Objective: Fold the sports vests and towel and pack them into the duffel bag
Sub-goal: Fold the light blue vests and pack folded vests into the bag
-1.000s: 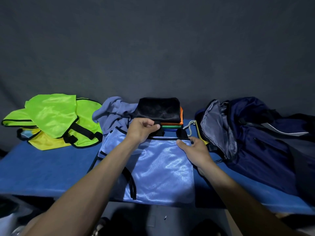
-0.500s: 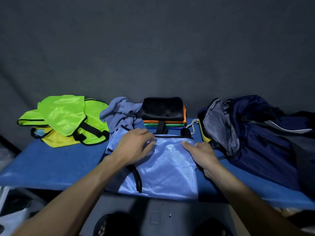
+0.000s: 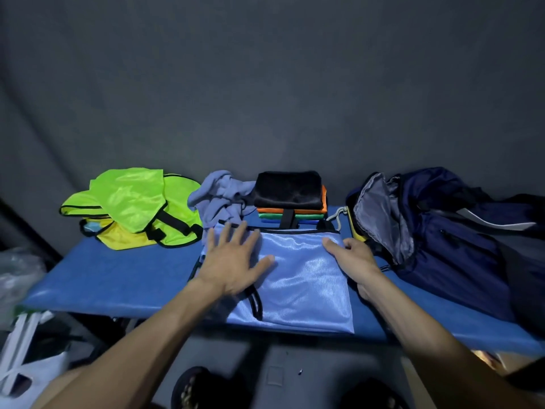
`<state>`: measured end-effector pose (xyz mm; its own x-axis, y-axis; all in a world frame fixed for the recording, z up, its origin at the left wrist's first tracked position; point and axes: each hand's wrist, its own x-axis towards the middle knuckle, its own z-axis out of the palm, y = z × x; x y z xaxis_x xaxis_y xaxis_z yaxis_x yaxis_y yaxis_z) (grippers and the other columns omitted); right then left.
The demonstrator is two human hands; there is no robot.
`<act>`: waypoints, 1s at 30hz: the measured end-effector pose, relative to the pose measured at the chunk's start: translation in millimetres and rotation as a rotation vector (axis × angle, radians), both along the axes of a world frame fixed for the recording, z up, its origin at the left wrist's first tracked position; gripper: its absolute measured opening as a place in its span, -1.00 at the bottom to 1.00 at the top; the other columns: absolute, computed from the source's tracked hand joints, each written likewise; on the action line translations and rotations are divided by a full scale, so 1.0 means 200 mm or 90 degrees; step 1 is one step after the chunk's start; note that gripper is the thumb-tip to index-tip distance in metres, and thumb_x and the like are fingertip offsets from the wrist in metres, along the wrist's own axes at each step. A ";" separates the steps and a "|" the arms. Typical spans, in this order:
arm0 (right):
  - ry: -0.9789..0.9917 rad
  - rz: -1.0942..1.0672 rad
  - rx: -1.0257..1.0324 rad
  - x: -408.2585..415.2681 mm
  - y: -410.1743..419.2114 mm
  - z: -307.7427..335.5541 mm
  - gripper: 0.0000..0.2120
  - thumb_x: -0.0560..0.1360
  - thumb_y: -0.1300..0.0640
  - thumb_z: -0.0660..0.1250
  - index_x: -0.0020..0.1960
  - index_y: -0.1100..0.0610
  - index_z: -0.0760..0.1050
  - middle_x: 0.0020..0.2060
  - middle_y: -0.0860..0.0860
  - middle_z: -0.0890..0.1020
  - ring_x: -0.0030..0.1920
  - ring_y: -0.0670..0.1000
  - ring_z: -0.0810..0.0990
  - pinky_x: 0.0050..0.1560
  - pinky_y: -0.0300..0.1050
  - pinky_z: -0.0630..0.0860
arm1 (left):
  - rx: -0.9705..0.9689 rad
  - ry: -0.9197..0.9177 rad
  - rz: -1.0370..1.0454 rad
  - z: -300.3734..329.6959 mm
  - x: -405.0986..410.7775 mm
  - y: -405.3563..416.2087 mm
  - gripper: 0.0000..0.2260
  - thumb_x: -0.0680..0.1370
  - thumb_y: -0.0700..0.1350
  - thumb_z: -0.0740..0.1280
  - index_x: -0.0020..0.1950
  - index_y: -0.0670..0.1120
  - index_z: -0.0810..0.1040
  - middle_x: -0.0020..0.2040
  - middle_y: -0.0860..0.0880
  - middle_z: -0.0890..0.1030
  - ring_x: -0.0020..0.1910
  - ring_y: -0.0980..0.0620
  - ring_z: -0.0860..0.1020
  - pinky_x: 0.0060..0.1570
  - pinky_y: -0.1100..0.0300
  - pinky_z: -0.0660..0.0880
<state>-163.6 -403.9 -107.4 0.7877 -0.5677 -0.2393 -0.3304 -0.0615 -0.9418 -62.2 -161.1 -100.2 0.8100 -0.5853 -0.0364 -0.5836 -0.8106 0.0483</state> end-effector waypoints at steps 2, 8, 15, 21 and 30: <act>0.007 0.058 0.073 -0.03 0.03 0.04 -0.67 0.48 0.02 0.54 0.01 0.21 0.50 -0.11 0.07 0.67 -0.14 0.08 0.67 -0.08 -0.04 0.61 | -0.038 0.013 -0.071 0.00 -0.03 -0.07 -0.18 0.47 0.54 -0.20 0.66 0.19 -0.03 0.68 0.04 -0.14 0.64 -0.10 -0.22 0.55 -0.23 -0.32; -0.047 0.076 0.165 -0.07 0.10 0.06 -0.68 0.47 0.36 0.43 0.21 0.18 0.57 -0.02 0.16 0.73 -0.07 0.17 0.73 -0.12 0.03 0.65 | 0.049 0.107 -0.122 -0.14 -0.02 -0.18 -0.14 0.41 0.64 -0.13 0.58 0.31 -0.35 0.59 0.04 -0.46 0.52 -0.16 -0.52 0.45 -0.31 -0.45; -0.146 0.097 0.201 -0.06 0.22 0.22 -0.76 0.46 0.35 0.37 0.13 0.28 0.56 -0.08 0.28 0.69 -0.13 0.25 0.67 0.00 0.22 0.60 | -0.085 0.064 -0.158 -0.09 0.00 -0.15 -0.22 0.49 0.55 -0.02 0.64 0.26 -0.03 0.68 0.03 -0.16 0.64 -0.11 -0.21 0.57 -0.22 -0.17; -0.162 0.217 0.149 0.14 0.55 0.27 -0.71 0.51 0.36 0.34 0.19 0.13 0.55 -0.27 0.00 0.69 -0.34 0.00 0.61 -0.40 -0.19 0.48 | -0.629 0.358 0.036 0.12 0.11 0.07 -0.67 0.70 0.03 0.24 -0.12 -0.10 0.65 -0.29 0.05 0.65 -0.28 0.10 0.61 -0.17 0.15 0.52; -0.054 0.444 0.015 0.36 0.87 0.01 -0.19 0.57 0.20 0.37 0.66 -0.01 -0.01 -0.32 0.00 0.59 -0.30 -0.03 0.62 -0.29 -0.12 0.58 | -0.676 0.500 0.297 0.02 0.29 0.21 -0.67 0.65 -0.05 0.34 -0.30 -0.07 0.43 -0.43 -0.05 0.42 -0.41 -0.03 0.37 -0.36 0.14 0.28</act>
